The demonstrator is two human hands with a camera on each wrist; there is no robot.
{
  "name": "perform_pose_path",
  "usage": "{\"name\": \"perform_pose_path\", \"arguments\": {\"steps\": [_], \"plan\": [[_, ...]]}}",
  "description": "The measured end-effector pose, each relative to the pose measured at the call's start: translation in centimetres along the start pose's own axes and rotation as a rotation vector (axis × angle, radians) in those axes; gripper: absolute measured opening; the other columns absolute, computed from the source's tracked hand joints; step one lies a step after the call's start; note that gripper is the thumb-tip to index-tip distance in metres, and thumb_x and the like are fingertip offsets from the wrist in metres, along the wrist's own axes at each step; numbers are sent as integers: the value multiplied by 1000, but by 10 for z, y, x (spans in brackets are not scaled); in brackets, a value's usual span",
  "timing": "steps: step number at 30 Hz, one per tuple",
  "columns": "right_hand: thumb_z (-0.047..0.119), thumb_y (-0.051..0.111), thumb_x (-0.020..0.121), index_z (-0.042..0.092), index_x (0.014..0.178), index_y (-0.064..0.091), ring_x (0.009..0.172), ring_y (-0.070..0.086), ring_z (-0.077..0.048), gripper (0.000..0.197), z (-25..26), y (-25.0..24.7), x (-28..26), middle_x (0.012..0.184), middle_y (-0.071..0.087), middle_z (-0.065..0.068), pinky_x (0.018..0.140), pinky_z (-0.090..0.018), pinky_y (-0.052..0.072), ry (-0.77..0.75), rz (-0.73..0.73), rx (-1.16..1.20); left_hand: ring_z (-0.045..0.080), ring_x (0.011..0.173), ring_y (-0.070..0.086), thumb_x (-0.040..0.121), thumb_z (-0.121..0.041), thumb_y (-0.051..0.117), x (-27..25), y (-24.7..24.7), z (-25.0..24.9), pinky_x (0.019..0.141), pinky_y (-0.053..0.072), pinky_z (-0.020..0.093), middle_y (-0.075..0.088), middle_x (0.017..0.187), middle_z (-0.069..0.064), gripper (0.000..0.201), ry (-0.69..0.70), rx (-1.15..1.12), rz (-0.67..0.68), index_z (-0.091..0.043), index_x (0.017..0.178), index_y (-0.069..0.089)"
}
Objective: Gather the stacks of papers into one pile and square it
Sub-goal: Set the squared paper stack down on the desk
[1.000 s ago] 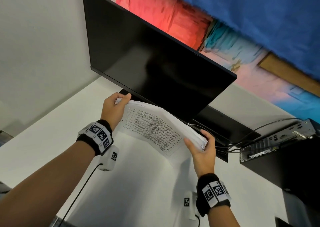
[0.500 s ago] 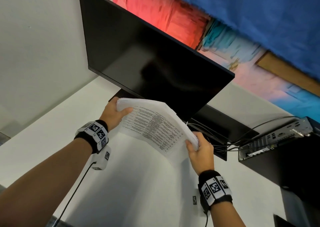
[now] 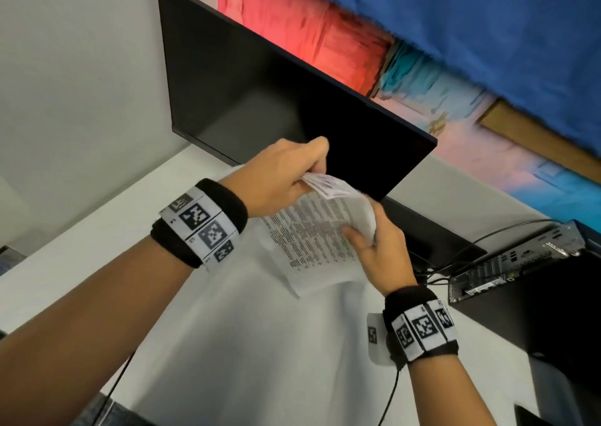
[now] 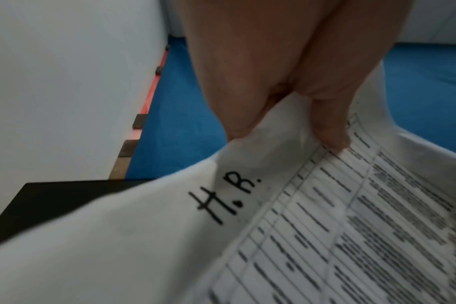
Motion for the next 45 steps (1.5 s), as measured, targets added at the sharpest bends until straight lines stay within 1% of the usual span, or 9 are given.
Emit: {"name": "perform_pose_path", "arguments": {"steps": [3, 7, 11, 17, 27, 30, 35, 39, 45], "plan": [[16, 62, 100, 9, 115, 73, 90, 72, 3, 20, 0, 3, -4, 97, 75, 5, 84, -33, 61, 28, -49, 197, 24, 103, 63, 83, -26, 72, 1, -25, -12, 109, 38, 44, 70, 98, 0, 22, 84, 61, -279, -11, 88, 58], [11, 59, 101, 9, 125, 68, 100, 74, 0, 26, -20, 14, -20, 109, 76, 6, 85, -22, 60, 172, -137, 520, 23, 126, 50, 60, -45, 89, -34, -40, 41, 113, 37, 44, 50, 130, 0, 86, -326, -112, -745, -5, 125, 49], [14, 59, 101, 2, 132, 66, 114, 72, -20, 34, -32, 31, -36, 123, 76, -7, 94, -37, 59, 272, -182, 706, 20, 139, 45, 52, -43, 96, -64, 34, 102, 116, 39, 44, 45, 149, 2, 119, -783, -673, -415, -15, 146, 29], [6, 61, 98, 8, 127, 67, 108, 72, -6, 29, -35, 65, -52, 120, 77, 0, 87, -21, 58, 310, -232, 762, 9, 102, 75, 69, -17, 91, -89, 84, 103, 87, 62, 34, 78, 112, 0, 60, -748, -886, -346, -13, 124, 67], [8, 63, 98, 17, 133, 60, 97, 67, 11, 36, -65, 95, -55, 113, 67, 17, 88, -10, 54, 412, -97, 647, 17, 99, 64, 100, -21, 59, -129, 125, 119, 91, 57, 38, 64, 112, 0, 30, -837, -551, -344, -5, 122, 47], [6, 63, 97, 14, 130, 62, 89, 68, 16, 34, -64, 92, -43, 111, 69, 14, 78, -6, 54, 393, -50, 644, 8, 85, 65, 102, -19, 54, -135, 112, 117, 71, 58, 20, 64, 102, -6, 17, -827, -491, -382, -10, 114, 45], [9, 69, 94, 12, 117, 71, 104, 74, -25, 23, -54, 134, -38, 113, 76, -6, 92, -43, 60, 487, 92, 597, 28, 80, 68, 101, -21, 57, -169, 81, 138, 66, 58, 38, 68, 100, 9, 17, -927, -408, -424, -11, 105, 43], [16, 65, 97, 5, 111, 63, 97, 71, -36, 18, -40, 186, -38, 109, 71, -21, 88, -48, 60, 505, 207, 514, 30, 79, 65, 97, -17, 63, -209, 52, 197, 72, 55, 44, 67, 95, 10, 16, -1037, -360, -235, -14, 97, 47], [18, 60, 101, 10, 121, 56, 83, 65, -22, 22, -63, 234, -67, 114, 66, -16, 69, -28, 52, 707, 366, 462, 25, 91, 54, 90, -16, 70, -294, 3, 302, 77, 42, 32, 64, 110, 13, 22, -1287, -35, 64, -13, 102, 52]]}}
Point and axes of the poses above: each hand's wrist, its own x-axis towards the middle knuckle, its own y-axis out of the palm, z = x × y, the point moved 7 cm from there along x, towards the middle knuckle
